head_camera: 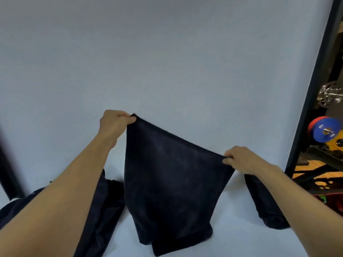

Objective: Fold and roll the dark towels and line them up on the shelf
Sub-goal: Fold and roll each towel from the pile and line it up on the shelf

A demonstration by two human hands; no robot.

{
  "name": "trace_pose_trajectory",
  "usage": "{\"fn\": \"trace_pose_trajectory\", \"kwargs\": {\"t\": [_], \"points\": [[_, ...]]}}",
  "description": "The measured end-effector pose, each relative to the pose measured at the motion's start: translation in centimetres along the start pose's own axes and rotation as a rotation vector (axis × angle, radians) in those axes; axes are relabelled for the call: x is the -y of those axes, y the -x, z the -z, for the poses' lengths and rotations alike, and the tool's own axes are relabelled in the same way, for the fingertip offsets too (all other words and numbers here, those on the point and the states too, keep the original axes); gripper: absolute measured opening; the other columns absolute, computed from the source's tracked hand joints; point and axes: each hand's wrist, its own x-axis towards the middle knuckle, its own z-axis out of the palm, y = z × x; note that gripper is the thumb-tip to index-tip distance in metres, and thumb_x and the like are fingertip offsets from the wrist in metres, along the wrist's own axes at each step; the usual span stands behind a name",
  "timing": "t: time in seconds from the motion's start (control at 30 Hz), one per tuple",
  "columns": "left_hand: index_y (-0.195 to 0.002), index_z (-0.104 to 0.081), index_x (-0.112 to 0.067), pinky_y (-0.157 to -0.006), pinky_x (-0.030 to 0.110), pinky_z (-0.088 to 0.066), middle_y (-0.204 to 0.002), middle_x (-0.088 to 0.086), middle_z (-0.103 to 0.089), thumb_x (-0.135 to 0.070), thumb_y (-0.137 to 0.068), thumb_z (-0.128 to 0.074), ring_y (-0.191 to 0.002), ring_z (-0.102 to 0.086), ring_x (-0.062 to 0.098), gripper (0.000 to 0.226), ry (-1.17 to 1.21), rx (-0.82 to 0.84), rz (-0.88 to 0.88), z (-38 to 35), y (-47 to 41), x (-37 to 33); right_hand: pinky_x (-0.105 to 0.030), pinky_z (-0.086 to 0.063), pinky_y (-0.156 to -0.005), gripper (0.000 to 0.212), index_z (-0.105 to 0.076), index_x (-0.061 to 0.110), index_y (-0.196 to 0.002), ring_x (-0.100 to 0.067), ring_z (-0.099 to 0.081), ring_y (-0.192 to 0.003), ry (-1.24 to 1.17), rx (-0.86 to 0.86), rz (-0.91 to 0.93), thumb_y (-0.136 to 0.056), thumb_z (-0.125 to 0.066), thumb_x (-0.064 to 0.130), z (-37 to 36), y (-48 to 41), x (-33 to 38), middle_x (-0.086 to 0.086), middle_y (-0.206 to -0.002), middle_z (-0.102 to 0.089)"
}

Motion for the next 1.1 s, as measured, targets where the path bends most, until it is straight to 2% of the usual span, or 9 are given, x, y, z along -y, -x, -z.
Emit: {"fn": "trace_pose_trajectory", "kwargs": {"t": [0.07, 0.1, 0.23, 0.37, 0.57, 0.73, 0.9, 0.97, 1.1], "points": [[-0.089, -0.068, -0.010, -0.052, 0.026, -0.052, -0.090, 0.007, -0.064, -0.013, -0.085, -0.074, -0.060, -0.060, 0.017, 0.007, -0.014, 0.031, 0.107, 0.9, -1.7, -0.5, -0.031, -0.049, -0.075, 0.019, -0.070, 0.010, -0.100, -0.024, -0.062, -0.086, -0.071, -0.165, -0.005, -0.097, -0.054, 0.022, 3.9, -2.8, 0.6, -0.008, -0.091, -0.068], [-0.093, -0.066, -0.007, -0.049, 0.025, -0.056, -0.095, 0.012, -0.064, -0.010, -0.088, -0.071, -0.058, -0.065, 0.020, 0.008, 0.043, 0.037, 0.126, 1.3, -2.8, -1.4, -0.030, -0.050, -0.068, 0.018, -0.070, 0.009, -0.101, -0.026, -0.065, -0.081, -0.215, -0.271, -0.006, -0.096, -0.056, 0.018, 6.4, -4.2, 1.3, -0.009, -0.085, -0.068], [-0.087, -0.050, -0.014, -0.058, 0.035, -0.062, -0.104, 0.024, -0.056, -0.004, -0.096, -0.057, -0.053, -0.070, 0.021, 0.015, 0.306, -0.030, -0.088, 3.3, -5.5, -7.4, -0.018, -0.048, -0.041, 0.013, -0.067, 0.006, -0.098, -0.007, -0.065, -0.047, -0.754, -0.656, 0.087, -0.094, -0.055, 0.004, 16.3, -6.6, 5.0, -0.011, -0.077, -0.065], [-0.093, -0.052, -0.013, -0.071, 0.031, -0.060, -0.107, 0.017, -0.061, -0.009, -0.099, -0.054, -0.083, -0.074, 0.027, 0.007, 0.449, -0.105, -0.288, 5.8, -4.5, -13.5, -0.020, -0.056, -0.058, 0.012, -0.068, 0.011, -0.095, -0.009, -0.067, -0.058, -0.907, -0.870, 0.243, -0.092, -0.057, 0.007, 23.9, -4.1, 8.2, -0.004, -0.081, -0.067], [-0.085, -0.051, -0.014, -0.080, 0.034, -0.060, -0.110, 0.017, -0.062, -0.009, -0.100, -0.051, -0.094, -0.072, 0.029, 0.015, 0.603, -0.130, -0.445, 9.8, 1.5, -19.7, -0.022, -0.058, -0.074, 0.022, -0.069, 0.020, -0.085, -0.014, -0.071, -0.076, -1.002, -1.041, 0.381, -0.090, -0.055, 0.003, 29.6, 2.9, 10.6, -0.001, -0.089, -0.070], [-0.090, -0.054, -0.011, -0.082, 0.034, -0.059, -0.115, 0.017, -0.061, -0.008, -0.099, -0.050, -0.093, -0.072, 0.029, 0.011, 0.704, -0.121, -0.517, 13.8, 8.9, -21.7, -0.019, -0.056, -0.072, 0.035, -0.066, 0.022, -0.089, -0.006, -0.064, -0.068, -0.983, -1.111, 0.424, -0.091, -0.044, -0.005, 30.1, 11.9, 12.3, 0.000, -0.087, -0.065], [-0.082, -0.057, -0.018, -0.067, 0.026, -0.055, -0.088, 0.001, -0.064, -0.016, -0.095, -0.055, -0.068, -0.063, 0.016, 0.013, 0.674, -0.156, -0.500, 17.4, 18.0, -18.6, -0.010, -0.047, -0.069, 0.025, -0.071, 0.018, -0.106, 0.009, -0.060, -0.073, -0.842, -1.095, 0.455, -0.092, -0.054, 0.006, 25.0, 22.8, 13.2, 0.014, -0.088, -0.066], [-0.079, -0.060, -0.022, -0.054, 0.023, -0.043, -0.080, -0.003, -0.062, -0.020, -0.090, -0.058, -0.061, -0.054, 0.012, 0.012, 0.568, -0.179, -0.497, 18.4, 22.0, -15.9, -0.012, -0.046, -0.065, 0.025, -0.072, 0.029, -0.095, 0.008, -0.061, -0.077, -0.876, -1.003, 0.453, -0.088, -0.056, 0.011, 21.5, 27.0, 13.0, 0.016, -0.087, -0.068], [-0.068, -0.067, -0.029, -0.045, 0.018, -0.034, -0.066, -0.004, -0.053, -0.019, -0.085, -0.064, -0.054, -0.043, 0.009, 0.020, 0.426, -0.044, -0.407, 19.3, 29.6, -6.9, -0.020, -0.054, -0.070, 0.026, -0.076, 0.026, -0.091, -0.010, -0.066, -0.085, -1.000, -0.623, 0.456, -0.090, -0.057, 0.009, 13.1, 33.6, 10.9, 0.007, -0.087, -0.072]]}}
